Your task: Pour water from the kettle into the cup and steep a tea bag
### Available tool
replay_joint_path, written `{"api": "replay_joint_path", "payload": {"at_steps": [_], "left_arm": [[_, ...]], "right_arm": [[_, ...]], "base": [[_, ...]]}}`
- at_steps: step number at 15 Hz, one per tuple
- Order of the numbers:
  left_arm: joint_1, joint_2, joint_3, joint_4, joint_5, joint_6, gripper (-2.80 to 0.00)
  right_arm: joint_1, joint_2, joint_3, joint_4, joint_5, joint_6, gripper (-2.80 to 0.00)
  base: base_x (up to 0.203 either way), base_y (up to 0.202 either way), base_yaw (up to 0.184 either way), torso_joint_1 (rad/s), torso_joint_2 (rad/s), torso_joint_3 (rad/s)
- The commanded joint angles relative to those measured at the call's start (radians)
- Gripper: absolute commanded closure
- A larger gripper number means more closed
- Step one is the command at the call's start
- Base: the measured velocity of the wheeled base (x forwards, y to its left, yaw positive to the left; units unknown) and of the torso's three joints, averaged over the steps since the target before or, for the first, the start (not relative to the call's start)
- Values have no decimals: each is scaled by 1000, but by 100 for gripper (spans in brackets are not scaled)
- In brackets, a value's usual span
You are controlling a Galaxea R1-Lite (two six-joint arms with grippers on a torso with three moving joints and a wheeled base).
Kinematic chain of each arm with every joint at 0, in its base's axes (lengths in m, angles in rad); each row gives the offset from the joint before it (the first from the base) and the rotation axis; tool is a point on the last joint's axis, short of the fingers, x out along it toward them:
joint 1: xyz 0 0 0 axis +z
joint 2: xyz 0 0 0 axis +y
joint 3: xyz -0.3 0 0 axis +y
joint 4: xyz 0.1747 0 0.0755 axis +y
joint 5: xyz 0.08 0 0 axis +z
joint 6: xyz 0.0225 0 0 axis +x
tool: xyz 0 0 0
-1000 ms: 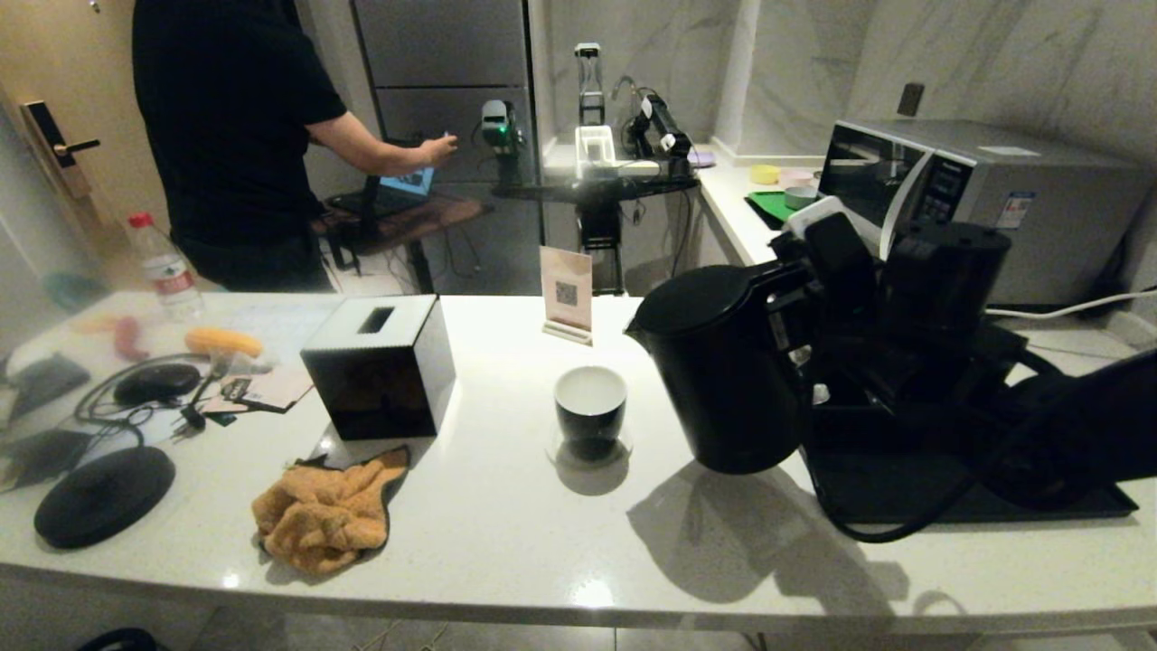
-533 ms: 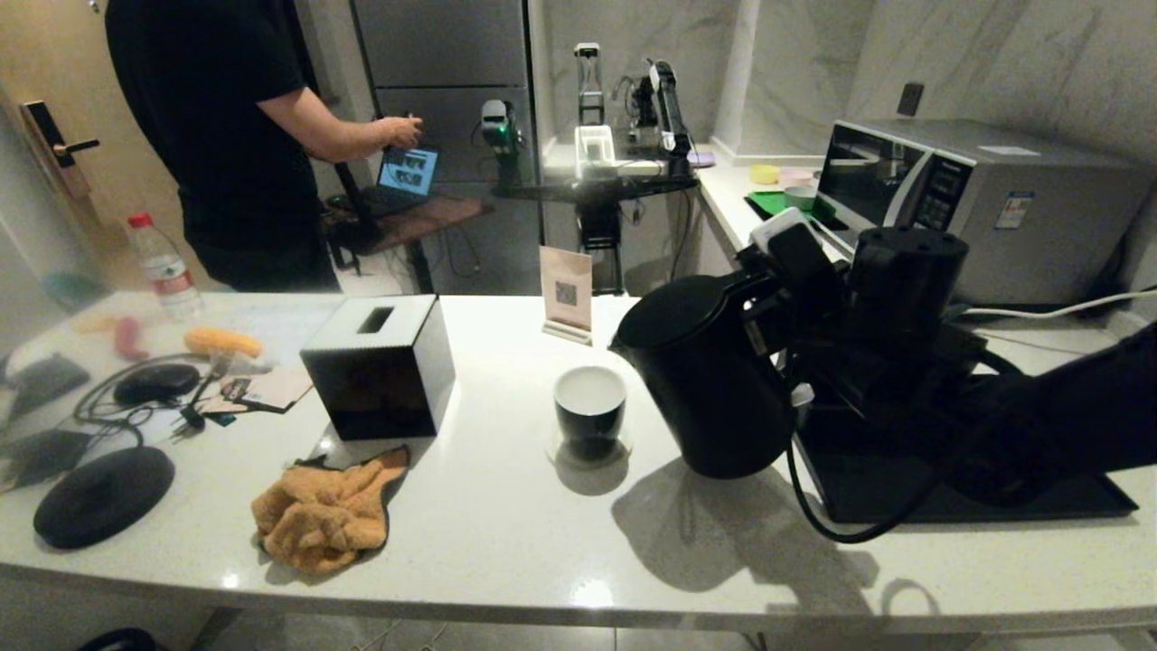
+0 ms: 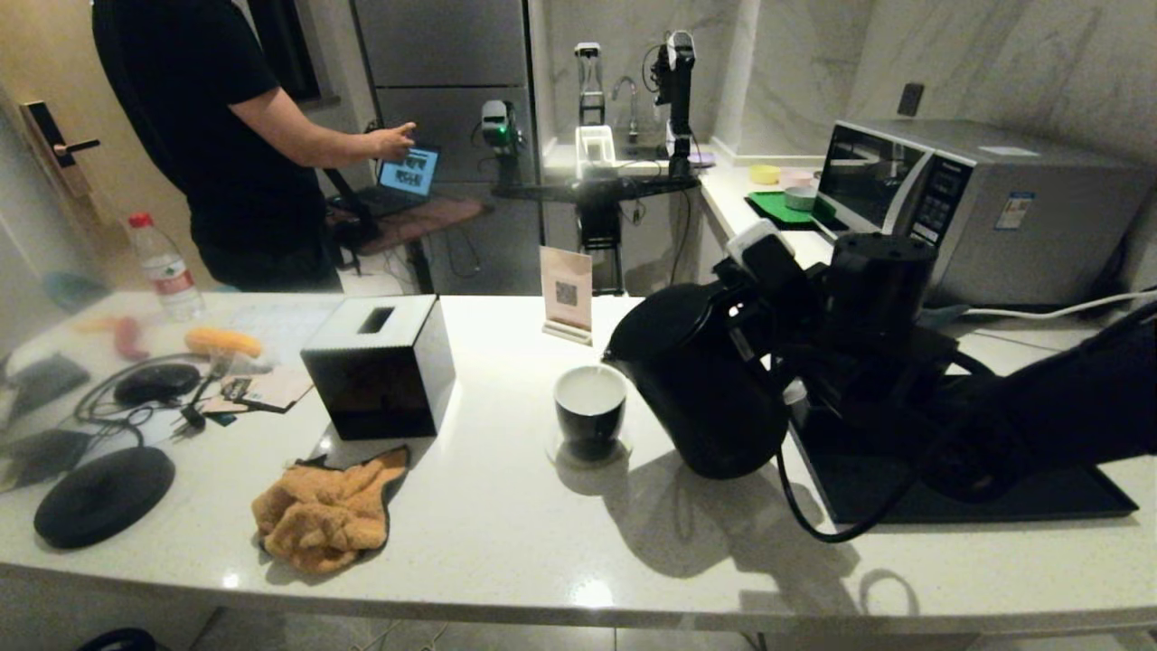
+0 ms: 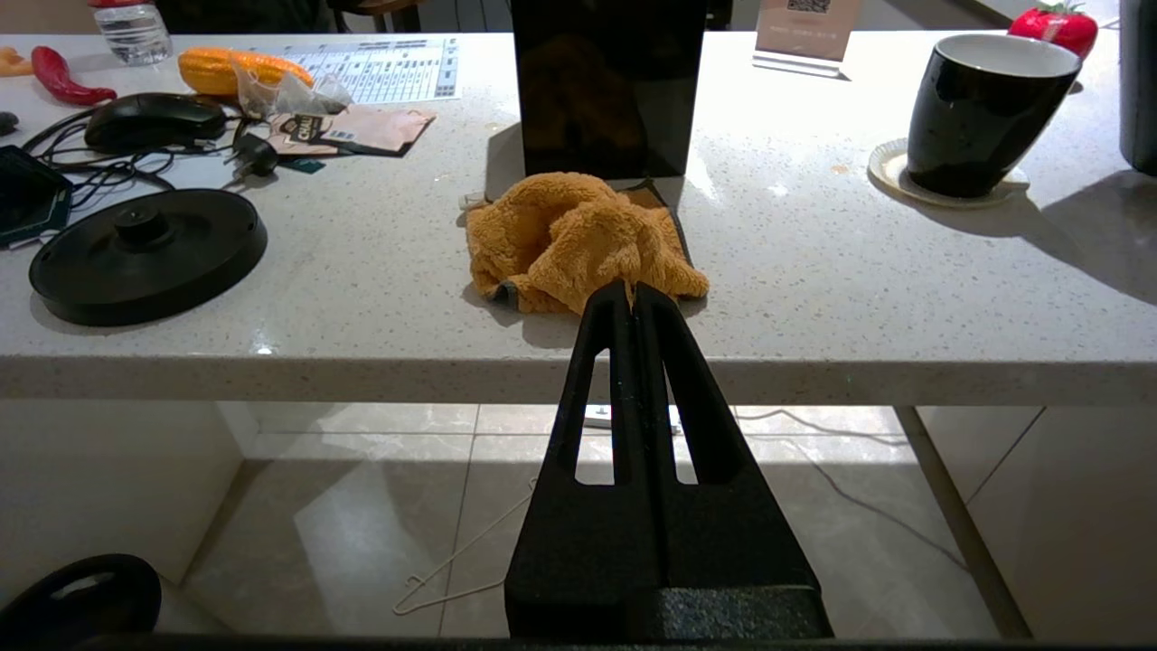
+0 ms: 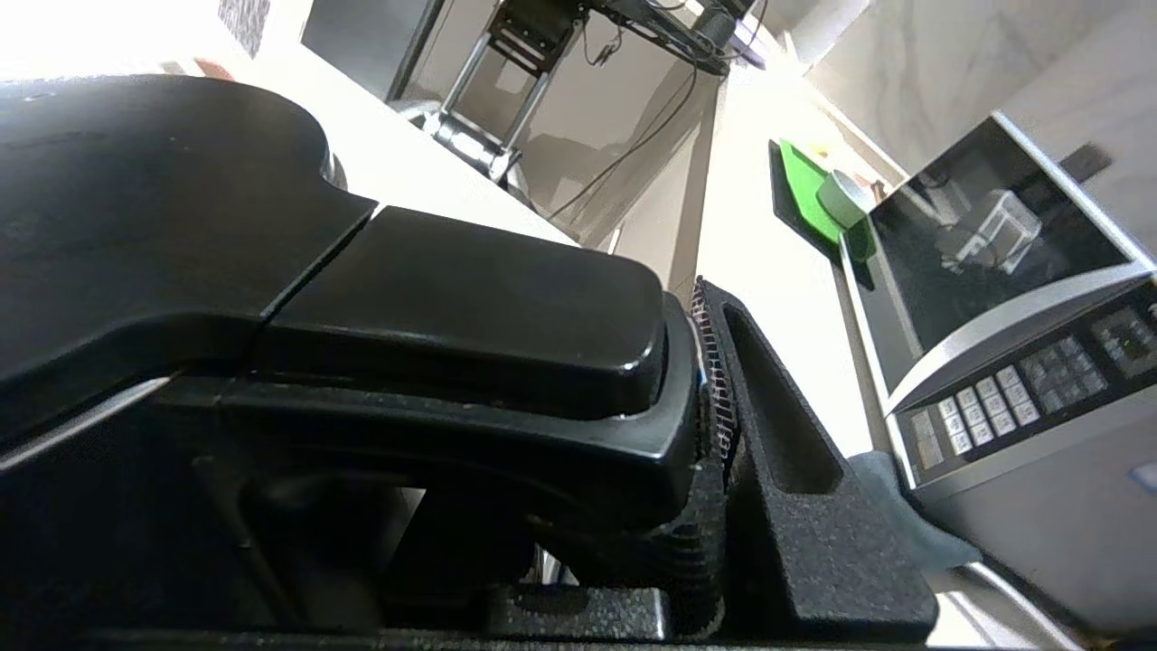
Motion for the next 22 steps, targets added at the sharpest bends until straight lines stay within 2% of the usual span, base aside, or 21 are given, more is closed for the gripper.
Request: {"api": "replay_joint_path", "payload": {"at_steps": [1,22], "left_arm": [[0,0,0,0,0,0,0],[0,0,0,0,0,0,0]], "right_arm": [[4,14,0,-6,0,-25,0],[13,26,-1,10,6,-154,0]], "base": [[0,0,0,0,0,0],[0,0,0,0,0,0]]}}
